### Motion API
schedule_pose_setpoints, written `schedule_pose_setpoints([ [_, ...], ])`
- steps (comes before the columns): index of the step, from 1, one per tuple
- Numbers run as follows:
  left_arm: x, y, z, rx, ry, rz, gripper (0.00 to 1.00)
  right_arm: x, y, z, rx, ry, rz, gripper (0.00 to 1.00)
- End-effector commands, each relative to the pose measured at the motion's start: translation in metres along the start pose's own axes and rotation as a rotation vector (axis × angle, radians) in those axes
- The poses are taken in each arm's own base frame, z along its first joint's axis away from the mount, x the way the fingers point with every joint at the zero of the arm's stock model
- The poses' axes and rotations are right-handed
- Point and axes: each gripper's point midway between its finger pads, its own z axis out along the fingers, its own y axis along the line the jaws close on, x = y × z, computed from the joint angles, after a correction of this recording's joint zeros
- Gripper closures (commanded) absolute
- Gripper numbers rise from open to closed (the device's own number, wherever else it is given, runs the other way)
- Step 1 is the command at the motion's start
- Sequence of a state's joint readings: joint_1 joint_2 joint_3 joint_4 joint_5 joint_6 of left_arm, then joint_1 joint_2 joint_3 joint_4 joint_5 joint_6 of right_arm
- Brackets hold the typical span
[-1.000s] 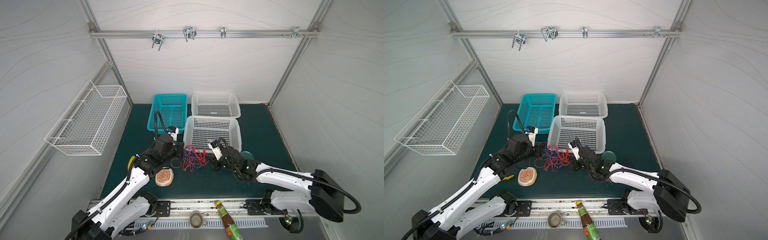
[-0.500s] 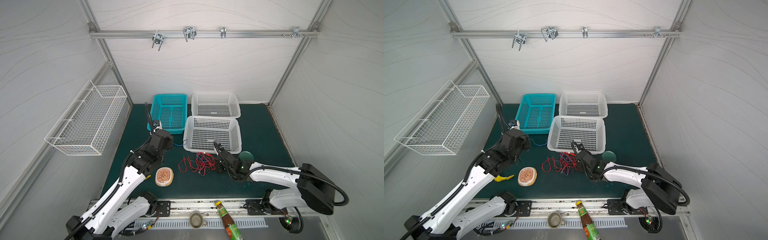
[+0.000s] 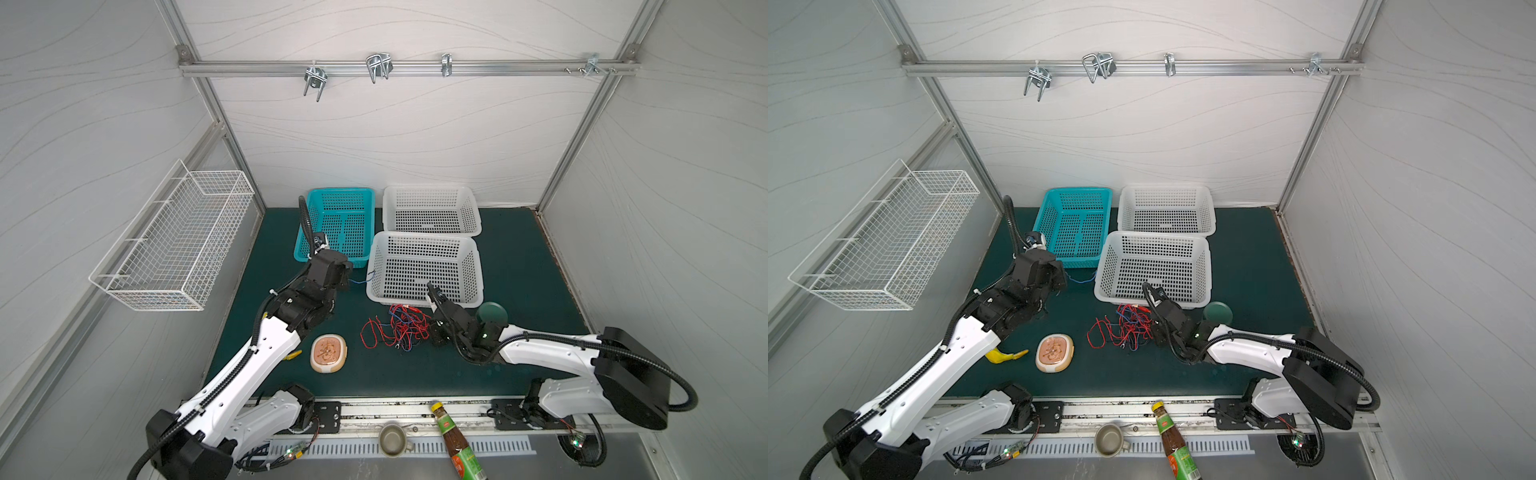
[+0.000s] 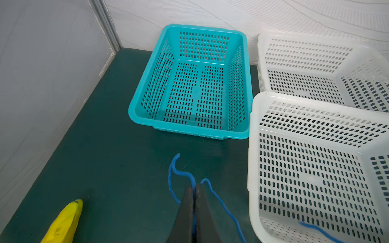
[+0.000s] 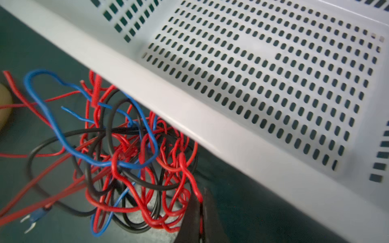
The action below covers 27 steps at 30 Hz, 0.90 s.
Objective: Untangle the cables
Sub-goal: 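Pull a blue wire toward the teal basket with the left gripper while right lowers bundle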
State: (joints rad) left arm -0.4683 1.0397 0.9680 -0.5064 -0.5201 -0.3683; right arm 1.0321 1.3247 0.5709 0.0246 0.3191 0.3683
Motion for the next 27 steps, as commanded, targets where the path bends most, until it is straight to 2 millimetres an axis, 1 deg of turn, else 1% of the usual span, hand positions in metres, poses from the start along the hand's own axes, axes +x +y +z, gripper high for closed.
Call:
schedule_pose_setpoints([
  [1,-0.037,-0.018,0.009,0.081,-0.073,-0.055,1.00,-0.012,0.024,-0.007,-0.104,-0.058,-0.051,1.00],
  [4,-0.047,-0.016,0.036,0.071,-0.058,-0.073,1.00,-0.019,0.037,-0.009,-0.152,-0.083,-0.070,1.00],
  [6,-0.057,-0.015,0.053,0.055,-0.063,-0.062,1.00,-0.023,0.042,-0.010,-0.169,-0.090,-0.079,1.00],
  [12,-0.090,-0.015,0.100,0.028,-0.078,-0.033,1.00,-0.028,0.052,-0.007,-0.186,-0.094,-0.085,1.00],
  [15,-0.096,-0.013,0.128,0.015,-0.051,-0.036,1.00,-0.031,0.057,-0.006,-0.199,-0.097,-0.082,1.00],
  [16,-0.096,-0.012,0.137,0.008,-0.038,-0.039,1.00,-0.032,0.058,-0.006,-0.203,-0.099,-0.081,1.00],
  [19,-0.087,-0.012,0.164,0.005,0.011,-0.038,1.00,-0.036,0.065,-0.009,-0.223,-0.113,-0.080,1.00],
  [23,-0.066,-0.013,0.196,0.016,0.109,-0.050,1.00,-0.044,0.074,-0.014,-0.258,-0.139,-0.077,1.00],
  [25,-0.056,-0.015,0.207,0.019,0.147,-0.049,1.00,-0.048,0.076,-0.014,-0.259,-0.143,-0.084,1.00],
  [27,-0.046,-0.018,0.216,0.026,0.180,-0.040,0.97,-0.051,0.075,-0.013,-0.247,-0.138,-0.094,1.00],
])
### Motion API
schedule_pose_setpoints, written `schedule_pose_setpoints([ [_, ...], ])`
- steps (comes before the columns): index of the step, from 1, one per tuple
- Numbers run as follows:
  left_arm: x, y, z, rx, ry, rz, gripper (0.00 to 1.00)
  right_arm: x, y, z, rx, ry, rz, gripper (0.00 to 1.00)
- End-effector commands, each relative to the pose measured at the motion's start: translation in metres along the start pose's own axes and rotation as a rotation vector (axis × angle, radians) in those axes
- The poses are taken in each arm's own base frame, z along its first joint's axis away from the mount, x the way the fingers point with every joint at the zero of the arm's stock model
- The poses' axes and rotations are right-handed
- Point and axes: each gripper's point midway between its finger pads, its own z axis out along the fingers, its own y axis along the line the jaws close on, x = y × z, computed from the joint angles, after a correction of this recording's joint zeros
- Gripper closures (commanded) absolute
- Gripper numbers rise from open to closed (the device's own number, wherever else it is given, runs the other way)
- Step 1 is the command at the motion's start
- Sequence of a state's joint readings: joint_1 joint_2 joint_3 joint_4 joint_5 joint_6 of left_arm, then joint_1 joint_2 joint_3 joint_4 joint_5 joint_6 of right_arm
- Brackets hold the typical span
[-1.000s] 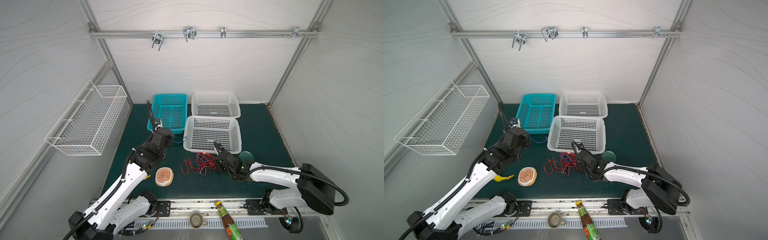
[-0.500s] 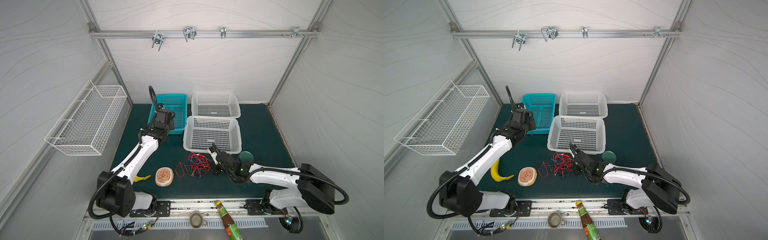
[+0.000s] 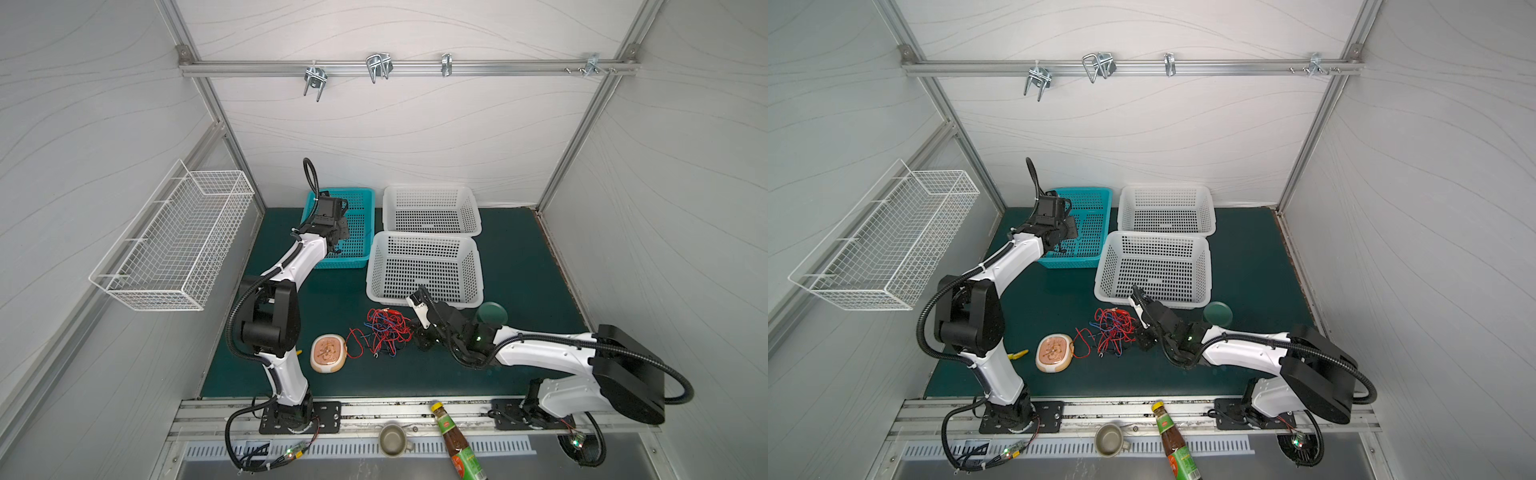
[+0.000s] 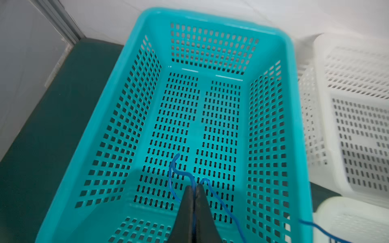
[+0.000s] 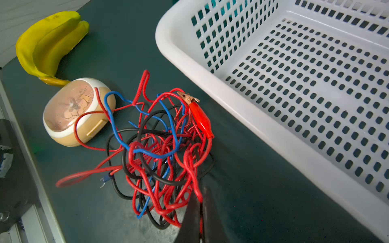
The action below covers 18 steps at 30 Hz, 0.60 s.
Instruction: Untangle the cables
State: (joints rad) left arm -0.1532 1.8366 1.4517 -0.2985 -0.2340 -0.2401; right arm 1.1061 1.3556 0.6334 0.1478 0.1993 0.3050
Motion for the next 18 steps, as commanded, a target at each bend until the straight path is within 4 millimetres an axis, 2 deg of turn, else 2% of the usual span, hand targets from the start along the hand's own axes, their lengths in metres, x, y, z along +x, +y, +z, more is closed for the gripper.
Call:
schedule_pose_setpoints([
  [1,-0.008,-0.010,0.006,0.045,0.016,-0.009,0.95,-0.021,0.010,0.000,-0.022,-0.040,-0.017,1.00],
  [3,-0.003,-0.012,0.012,0.048,0.035,-0.004,0.91,-0.022,0.010,0.001,-0.015,-0.036,-0.025,1.00],
  [5,-0.001,-0.012,0.016,0.050,0.051,-0.001,0.83,-0.023,0.010,0.002,-0.013,-0.036,-0.028,1.00],
  [12,-0.007,-0.012,0.007,0.047,0.045,0.008,0.37,-0.020,0.008,0.007,0.001,-0.026,-0.020,1.00],
  [16,-0.014,-0.014,-0.008,0.071,0.035,0.021,0.24,-0.019,0.005,0.009,0.018,-0.013,-0.021,1.00],
  [18,-0.013,-0.017,-0.018,0.103,0.046,0.030,0.21,-0.018,0.004,0.010,0.029,-0.002,-0.023,1.00],
])
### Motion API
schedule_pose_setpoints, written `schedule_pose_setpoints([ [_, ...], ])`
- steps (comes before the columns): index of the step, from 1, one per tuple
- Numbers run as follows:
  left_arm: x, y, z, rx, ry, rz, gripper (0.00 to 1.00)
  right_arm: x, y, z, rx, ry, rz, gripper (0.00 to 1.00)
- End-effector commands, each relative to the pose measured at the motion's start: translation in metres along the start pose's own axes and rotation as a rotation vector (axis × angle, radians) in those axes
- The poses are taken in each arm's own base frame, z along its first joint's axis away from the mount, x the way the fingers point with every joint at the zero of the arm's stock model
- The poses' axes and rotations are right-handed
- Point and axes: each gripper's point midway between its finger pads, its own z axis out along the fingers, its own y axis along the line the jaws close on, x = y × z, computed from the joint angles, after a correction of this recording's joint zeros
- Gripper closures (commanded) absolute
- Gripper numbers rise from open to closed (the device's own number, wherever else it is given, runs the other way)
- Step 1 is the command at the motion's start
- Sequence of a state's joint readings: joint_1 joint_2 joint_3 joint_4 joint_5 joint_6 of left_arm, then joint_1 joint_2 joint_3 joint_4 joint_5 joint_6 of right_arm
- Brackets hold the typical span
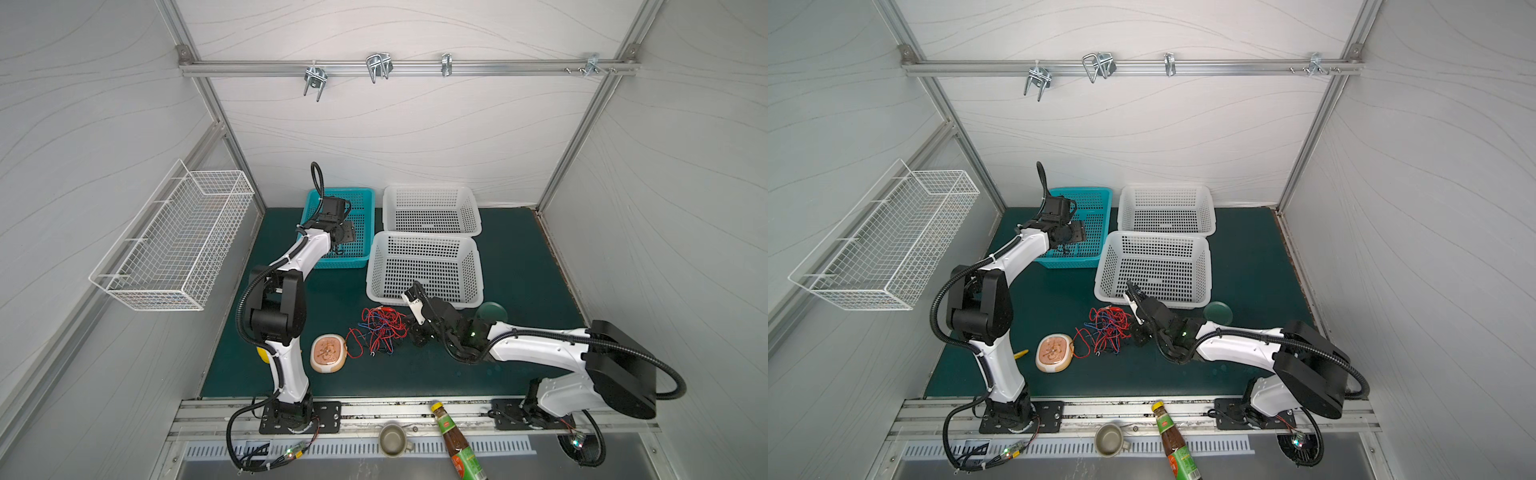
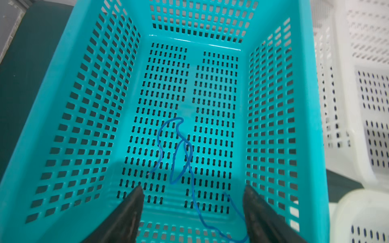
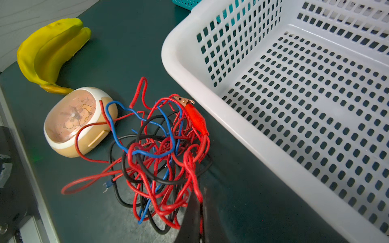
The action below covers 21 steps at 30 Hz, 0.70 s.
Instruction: Untangle the cables
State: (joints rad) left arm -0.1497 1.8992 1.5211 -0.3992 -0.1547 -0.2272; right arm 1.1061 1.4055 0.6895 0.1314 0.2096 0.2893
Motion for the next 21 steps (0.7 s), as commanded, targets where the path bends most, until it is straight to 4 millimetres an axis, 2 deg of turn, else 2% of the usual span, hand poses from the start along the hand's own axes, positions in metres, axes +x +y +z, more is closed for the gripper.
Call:
schedule_pose_setpoints([
  [1,-0.025,-0.009,-0.039,0.069,-0.054,0.008,0.20,-0.009,0.001,0.002,0.021,-0.004,-0.005,1.00],
  [4,-0.008,-0.008,-0.055,0.094,-0.017,-0.014,0.21,-0.008,-0.002,0.002,0.035,-0.005,0.002,1.00],
  [10,0.049,-0.012,-0.082,0.167,0.056,-0.082,0.28,-0.004,-0.007,0.003,0.063,0.010,-0.006,1.00],
  [13,0.082,-0.022,-0.094,0.163,0.100,-0.052,0.29,-0.004,-0.009,0.002,0.071,0.010,-0.009,1.00],
  [17,0.128,-0.045,-0.109,0.196,0.172,0.007,0.30,-0.004,-0.009,0.003,0.075,0.018,0.001,1.00],
  [21,0.161,-0.057,-0.124,0.243,0.234,-0.006,0.31,0.000,-0.010,0.005,0.079,0.033,0.001,1.00],
])
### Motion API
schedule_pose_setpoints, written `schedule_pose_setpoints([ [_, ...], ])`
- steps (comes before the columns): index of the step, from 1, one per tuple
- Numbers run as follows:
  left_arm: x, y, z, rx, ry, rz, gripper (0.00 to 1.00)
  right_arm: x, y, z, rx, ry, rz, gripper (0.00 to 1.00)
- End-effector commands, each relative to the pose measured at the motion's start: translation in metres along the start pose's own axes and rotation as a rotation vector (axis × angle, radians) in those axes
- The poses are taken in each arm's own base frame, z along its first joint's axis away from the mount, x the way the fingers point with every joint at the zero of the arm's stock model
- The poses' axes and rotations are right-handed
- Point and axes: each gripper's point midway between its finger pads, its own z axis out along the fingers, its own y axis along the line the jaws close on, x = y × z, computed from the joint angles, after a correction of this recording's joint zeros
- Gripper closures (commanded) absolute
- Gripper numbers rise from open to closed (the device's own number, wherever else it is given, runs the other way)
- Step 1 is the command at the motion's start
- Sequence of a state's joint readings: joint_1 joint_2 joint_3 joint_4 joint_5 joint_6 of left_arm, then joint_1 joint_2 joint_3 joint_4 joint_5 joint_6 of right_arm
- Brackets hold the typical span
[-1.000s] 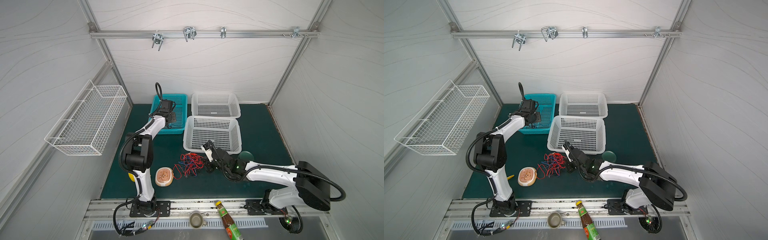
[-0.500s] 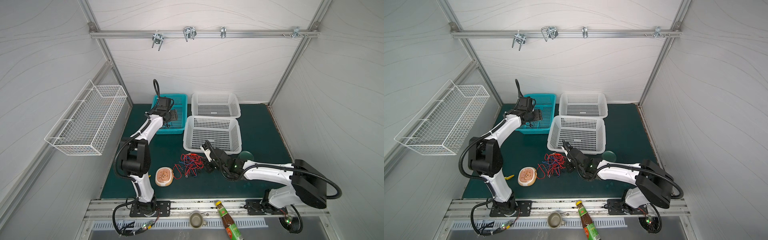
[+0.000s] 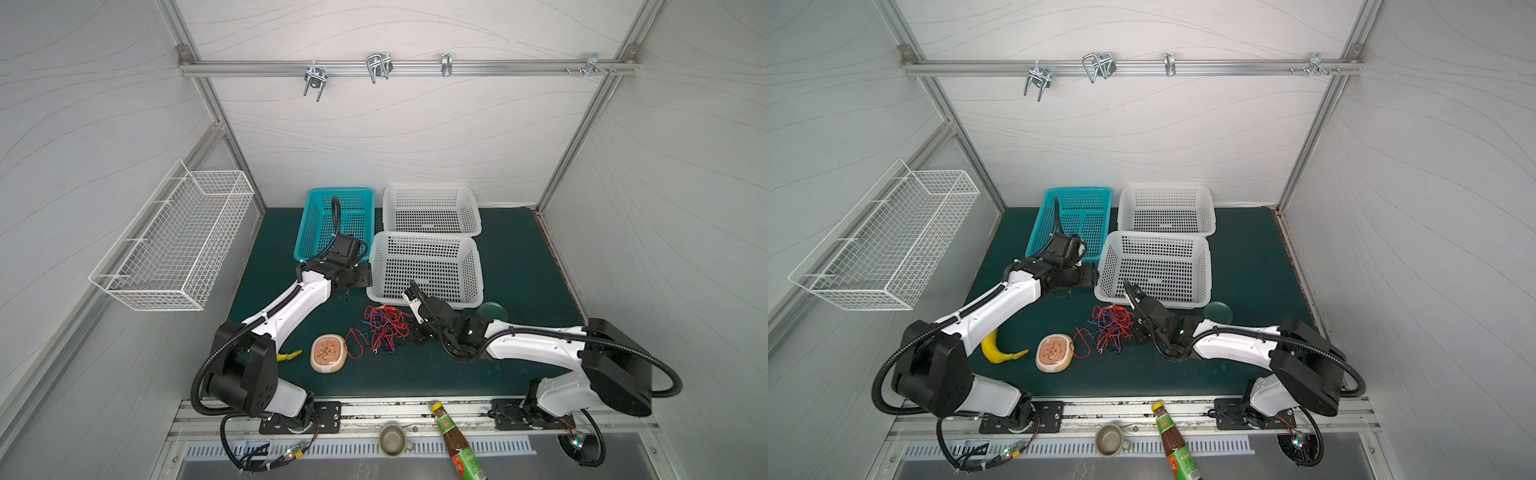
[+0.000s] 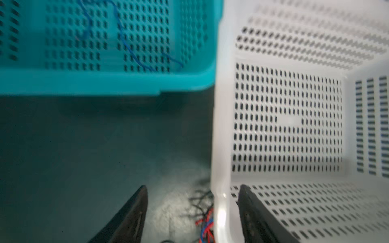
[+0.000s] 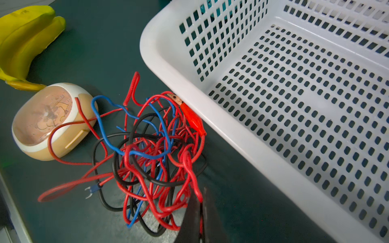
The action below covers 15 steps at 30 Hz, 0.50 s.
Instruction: Untangle the cables
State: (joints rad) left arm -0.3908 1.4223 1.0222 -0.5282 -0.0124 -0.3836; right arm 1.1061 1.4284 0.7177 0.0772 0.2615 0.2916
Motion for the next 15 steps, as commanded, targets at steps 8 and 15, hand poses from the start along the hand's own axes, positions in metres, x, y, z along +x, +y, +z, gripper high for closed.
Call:
schedule_pose_setpoints([
  [8,0.058,-0.003,-0.020,0.038,0.113,-0.168,0.32,0.003,-0.001,0.010,0.029,0.024,-0.002,1.00],
  [15,0.076,0.001,-0.037,0.041,0.159,-0.226,0.31,0.001,-0.001,0.010,0.027,0.010,0.014,1.00],
])
